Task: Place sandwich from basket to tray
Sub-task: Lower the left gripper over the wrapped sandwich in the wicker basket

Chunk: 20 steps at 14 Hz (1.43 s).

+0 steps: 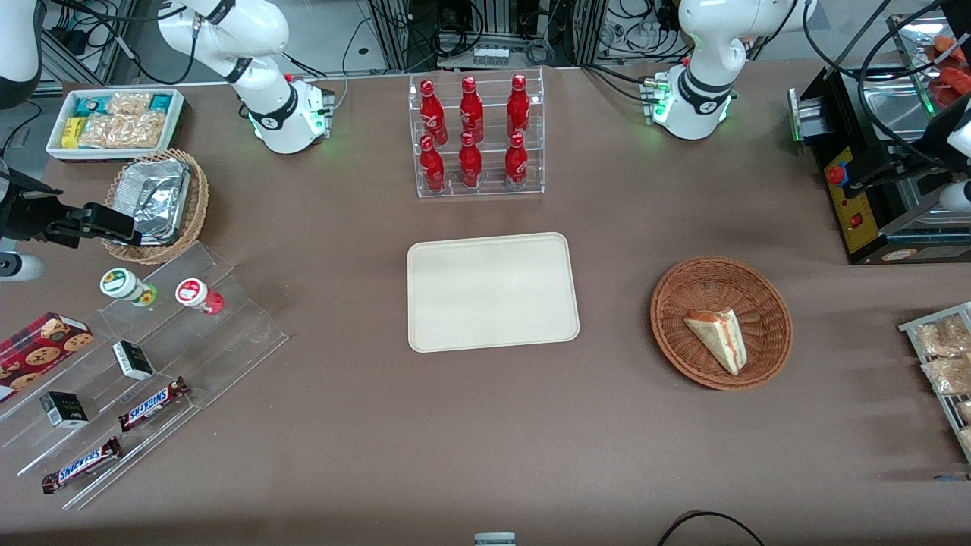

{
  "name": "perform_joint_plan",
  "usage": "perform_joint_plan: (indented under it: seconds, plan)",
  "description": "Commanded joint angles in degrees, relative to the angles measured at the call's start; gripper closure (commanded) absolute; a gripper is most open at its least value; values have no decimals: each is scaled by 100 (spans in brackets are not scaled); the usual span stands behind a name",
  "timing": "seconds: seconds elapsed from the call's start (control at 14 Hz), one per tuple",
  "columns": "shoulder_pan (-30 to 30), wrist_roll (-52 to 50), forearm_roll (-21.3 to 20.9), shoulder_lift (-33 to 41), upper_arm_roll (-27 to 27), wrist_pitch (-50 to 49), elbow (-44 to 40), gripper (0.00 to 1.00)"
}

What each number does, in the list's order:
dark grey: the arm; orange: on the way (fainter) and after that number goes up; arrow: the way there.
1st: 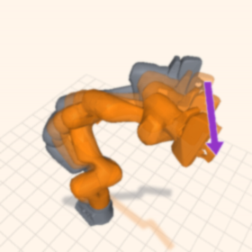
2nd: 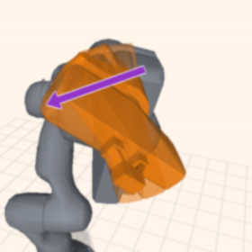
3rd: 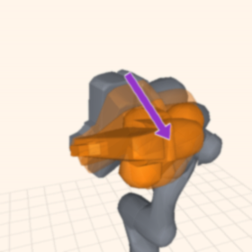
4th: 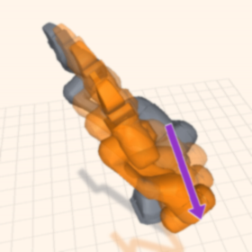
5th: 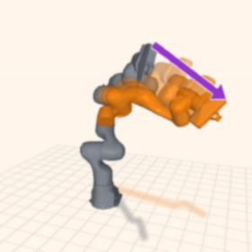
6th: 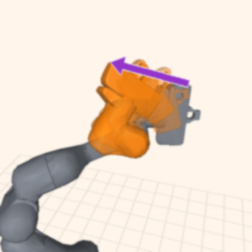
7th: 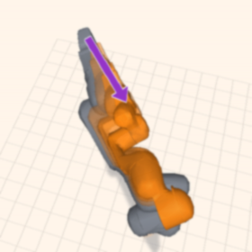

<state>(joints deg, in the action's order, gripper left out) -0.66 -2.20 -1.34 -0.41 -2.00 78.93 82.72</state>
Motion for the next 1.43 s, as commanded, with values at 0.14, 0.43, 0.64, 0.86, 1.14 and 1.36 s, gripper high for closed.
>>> perform_joint_plan:
  seconds: [0.14,0.43,0.64,0.86,1.14,1.36]
  plan:
    - [92,-35,55,-196,69,210,86,0]
    - [110,-70,-24,-373,69,859,620,0]
    - [110,-507,-33,-320,69,1649,1411,0]
    - [153,-1648,-42,-232,25,2388,2166,0]
    - [338,-2906,-42,-30,-2,3644,3335,0]
    - [505,-3409,-42,-108,-2,4427,3872,0]
